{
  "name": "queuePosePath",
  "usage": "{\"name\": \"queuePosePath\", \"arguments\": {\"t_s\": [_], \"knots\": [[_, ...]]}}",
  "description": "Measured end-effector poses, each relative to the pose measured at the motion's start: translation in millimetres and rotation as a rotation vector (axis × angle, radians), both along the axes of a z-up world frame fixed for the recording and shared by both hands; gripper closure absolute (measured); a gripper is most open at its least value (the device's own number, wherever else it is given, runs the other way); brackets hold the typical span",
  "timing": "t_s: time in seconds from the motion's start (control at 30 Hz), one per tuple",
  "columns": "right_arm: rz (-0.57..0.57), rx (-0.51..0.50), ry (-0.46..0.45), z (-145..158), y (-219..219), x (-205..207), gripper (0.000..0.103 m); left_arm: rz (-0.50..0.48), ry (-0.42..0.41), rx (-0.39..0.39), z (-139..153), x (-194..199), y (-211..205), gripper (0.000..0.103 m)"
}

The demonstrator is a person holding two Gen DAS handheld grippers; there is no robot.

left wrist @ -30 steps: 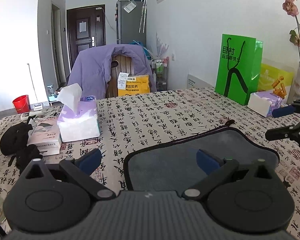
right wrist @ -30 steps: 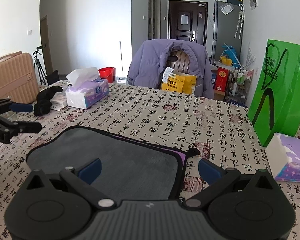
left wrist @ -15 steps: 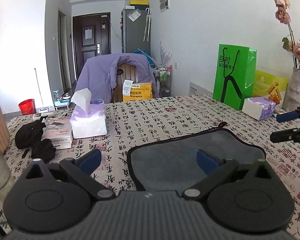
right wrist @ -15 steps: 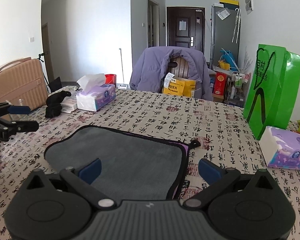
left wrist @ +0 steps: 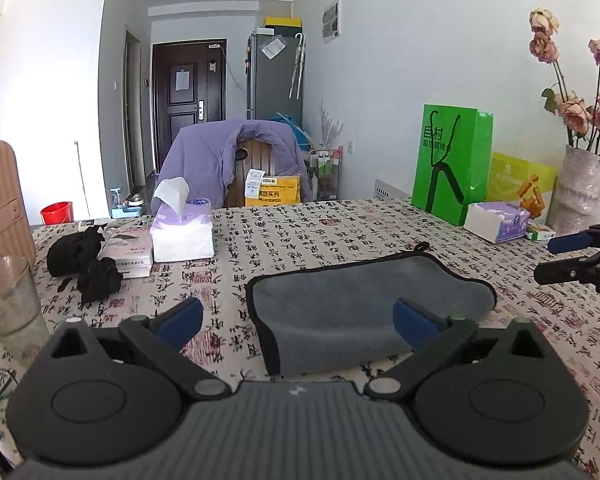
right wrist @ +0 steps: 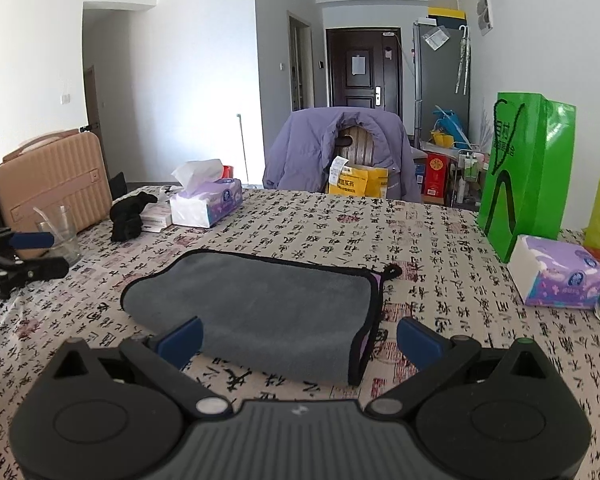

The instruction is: Fold towel

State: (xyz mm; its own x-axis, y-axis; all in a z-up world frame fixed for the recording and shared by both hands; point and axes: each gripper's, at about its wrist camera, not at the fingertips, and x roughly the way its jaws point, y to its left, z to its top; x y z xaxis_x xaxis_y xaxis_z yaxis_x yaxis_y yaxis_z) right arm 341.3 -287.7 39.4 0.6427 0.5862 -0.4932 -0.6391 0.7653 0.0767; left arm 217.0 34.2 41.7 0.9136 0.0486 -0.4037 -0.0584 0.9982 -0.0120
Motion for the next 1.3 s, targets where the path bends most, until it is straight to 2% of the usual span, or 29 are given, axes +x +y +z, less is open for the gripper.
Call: {"name": "queuePosePath", "arguments": {"t_s": [0.23, 0.6, 0.83, 1.3], "knots": [[-0.018, 0.038, 0.009, -8, -12, -23, 0.0, 0.007, -0.013, -0.044, -8, -25, -8, 0.0], [-0.046, 0.047, 0.04, -23, -29, -64, 0.0, 0.016, 0.005, -0.035, -22, -63, -22, 0.0], [-0.052, 0.025, 0.045, -28, -38, -89, 0.0, 0.035, 0.025, -0.067, -33, -90, -21, 0.0], [-0.081, 0.005, 0.055, -39, -52, -127, 0.0, 0.061, 0.052, -0.069, -44, -121, -24, 0.0]]}}
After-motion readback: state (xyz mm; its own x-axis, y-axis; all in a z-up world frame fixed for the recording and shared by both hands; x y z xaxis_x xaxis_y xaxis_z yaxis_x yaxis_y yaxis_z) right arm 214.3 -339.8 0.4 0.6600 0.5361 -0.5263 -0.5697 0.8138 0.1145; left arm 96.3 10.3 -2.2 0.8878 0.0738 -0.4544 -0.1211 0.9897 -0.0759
